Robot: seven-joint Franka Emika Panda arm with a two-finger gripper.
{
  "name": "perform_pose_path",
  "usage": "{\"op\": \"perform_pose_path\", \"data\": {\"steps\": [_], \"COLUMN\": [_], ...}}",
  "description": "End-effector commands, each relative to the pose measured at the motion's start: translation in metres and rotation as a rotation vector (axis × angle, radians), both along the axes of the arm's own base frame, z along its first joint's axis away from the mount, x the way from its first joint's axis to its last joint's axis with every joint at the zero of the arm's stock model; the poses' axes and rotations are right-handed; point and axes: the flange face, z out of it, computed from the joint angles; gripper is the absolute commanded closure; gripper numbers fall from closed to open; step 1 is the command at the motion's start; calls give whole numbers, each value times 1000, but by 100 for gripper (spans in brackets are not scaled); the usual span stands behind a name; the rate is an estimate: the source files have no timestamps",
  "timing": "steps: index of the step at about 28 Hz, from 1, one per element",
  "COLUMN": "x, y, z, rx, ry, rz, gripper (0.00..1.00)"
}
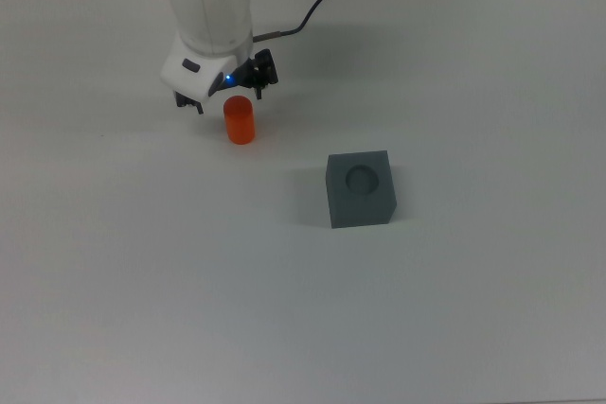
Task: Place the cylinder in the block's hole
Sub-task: 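Close the gripper around the orange cylinder, then lift the orange cylinder and carry it toward the grey block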
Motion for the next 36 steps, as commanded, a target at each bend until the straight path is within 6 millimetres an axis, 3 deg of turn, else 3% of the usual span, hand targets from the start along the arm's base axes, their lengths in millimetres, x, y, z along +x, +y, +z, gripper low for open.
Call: {"op": "perform_pose_path", "data": {"steps": [1, 2, 3, 6, 9, 13, 14, 15, 18, 23, 27, 32, 36], "x": [2, 2, 3, 3, 4, 4, 4, 4, 5, 19, 33, 54, 76], "y": [7, 10, 18, 18, 17, 17, 17, 17, 16, 13, 15, 27, 44], "z": [-11, -12, -19, -20, -20, -21, -21, -21, -19, 7, 39, 76, 91], "rx": [-24, -30, -43, -57, -60, -59, -59, -58, -57, -42, 4, 59, 90], "ry": [-9, -6, 4, 7, 6, 10, 10, 8, 5, -41, -83, -95, -93], "rz": [40, 48, 69, 80, 83, 89, 89, 89, 84, 54, 22, 4, -29], "gripper": [0, 1, 13, 35, 64, 82, 93, 98, 100, 100, 100, 100, 100]}}
